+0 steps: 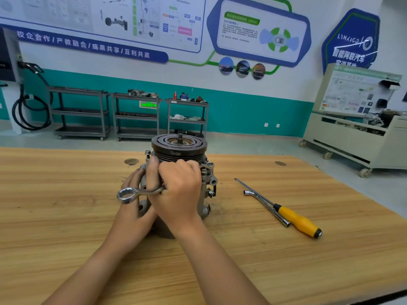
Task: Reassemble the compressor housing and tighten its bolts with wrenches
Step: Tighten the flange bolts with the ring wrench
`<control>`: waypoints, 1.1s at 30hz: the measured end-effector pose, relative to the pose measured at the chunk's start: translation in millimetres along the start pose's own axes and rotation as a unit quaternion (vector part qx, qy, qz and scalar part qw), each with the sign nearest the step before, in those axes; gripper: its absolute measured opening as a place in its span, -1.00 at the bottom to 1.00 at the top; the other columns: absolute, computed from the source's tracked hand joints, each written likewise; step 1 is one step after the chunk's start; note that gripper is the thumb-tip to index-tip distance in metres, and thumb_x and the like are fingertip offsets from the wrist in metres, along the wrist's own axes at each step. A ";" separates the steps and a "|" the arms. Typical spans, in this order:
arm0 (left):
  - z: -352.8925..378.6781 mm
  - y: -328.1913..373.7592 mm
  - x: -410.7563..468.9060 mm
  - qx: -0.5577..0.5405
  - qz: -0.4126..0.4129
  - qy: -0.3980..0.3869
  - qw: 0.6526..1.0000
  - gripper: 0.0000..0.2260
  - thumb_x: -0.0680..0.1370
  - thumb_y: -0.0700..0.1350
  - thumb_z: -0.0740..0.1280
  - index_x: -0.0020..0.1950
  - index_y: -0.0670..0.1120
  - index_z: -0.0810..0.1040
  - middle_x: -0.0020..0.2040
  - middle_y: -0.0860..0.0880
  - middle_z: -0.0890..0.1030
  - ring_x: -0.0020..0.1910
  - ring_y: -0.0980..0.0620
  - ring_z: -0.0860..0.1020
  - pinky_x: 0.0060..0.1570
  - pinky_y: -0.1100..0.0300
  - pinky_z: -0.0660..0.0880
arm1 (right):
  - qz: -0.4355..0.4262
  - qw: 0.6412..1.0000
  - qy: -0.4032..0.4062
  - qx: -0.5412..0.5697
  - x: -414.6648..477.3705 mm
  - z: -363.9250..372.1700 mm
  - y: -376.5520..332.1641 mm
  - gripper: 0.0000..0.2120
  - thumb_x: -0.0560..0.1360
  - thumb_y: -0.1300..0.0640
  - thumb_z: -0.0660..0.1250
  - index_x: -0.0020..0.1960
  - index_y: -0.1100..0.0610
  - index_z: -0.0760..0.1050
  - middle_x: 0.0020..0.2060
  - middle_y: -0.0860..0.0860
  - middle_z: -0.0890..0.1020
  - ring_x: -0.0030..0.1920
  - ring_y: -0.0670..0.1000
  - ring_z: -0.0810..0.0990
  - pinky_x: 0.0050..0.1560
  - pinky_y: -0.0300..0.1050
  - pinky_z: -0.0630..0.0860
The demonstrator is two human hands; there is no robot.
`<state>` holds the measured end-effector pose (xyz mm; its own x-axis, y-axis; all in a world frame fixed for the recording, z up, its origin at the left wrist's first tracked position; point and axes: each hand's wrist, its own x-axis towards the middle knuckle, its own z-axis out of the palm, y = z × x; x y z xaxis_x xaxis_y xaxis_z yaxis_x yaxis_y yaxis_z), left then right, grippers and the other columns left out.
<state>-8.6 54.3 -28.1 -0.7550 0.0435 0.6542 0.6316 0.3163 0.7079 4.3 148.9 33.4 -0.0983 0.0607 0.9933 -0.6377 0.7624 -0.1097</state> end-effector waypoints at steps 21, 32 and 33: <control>-1.3 -5.9 -2.9 0.001 -0.039 0.004 0.999 -0.34 0.49 -0.18 0.36 0.27 0.44 0.10 0.23 0.51 0.15 0.38 0.13 0.23 0.30 -0.04 0.36 | 0.639 0.521 0.202 0.528 94.2 -75.1 117.4 -0.60 0.64 0.03 -0.02 -0.37 0.07 0.13 -0.68 -0.07 0.11 -0.71 -0.09 0.06 -0.67 -0.35 0.01; -0.5 -7.6 -2.0 0.009 -0.027 0.016 0.999 -0.35 0.47 -0.11 0.39 0.26 0.45 0.10 0.23 0.58 0.11 0.35 0.24 0.22 0.31 -0.07 0.36 | 0.663 0.499 0.157 0.535 88.2 -58.3 130.2 -0.53 0.62 0.07 0.04 -0.47 0.08 0.18 -0.67 -0.08 0.13 -0.70 -0.10 0.08 -0.65 -0.36 0.04; 0.0 -8.2 -2.5 0.012 -0.028 0.015 0.999 -0.35 0.47 -0.11 0.39 0.27 0.45 0.10 0.24 0.56 0.12 0.36 0.22 0.21 0.31 -0.08 0.35 | 0.671 0.492 0.140 0.537 87.8 -57.5 132.3 -0.49 0.62 0.08 0.05 -0.51 0.08 0.20 -0.67 -0.08 0.13 -0.70 -0.10 0.08 -0.65 -0.35 0.05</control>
<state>-11.9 51.5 -35.5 -0.7830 -0.0040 0.6220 0.5840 0.3395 0.7374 -44.7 292.1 108.2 -0.9679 0.2466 -0.0493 -0.1936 -0.8558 -0.4797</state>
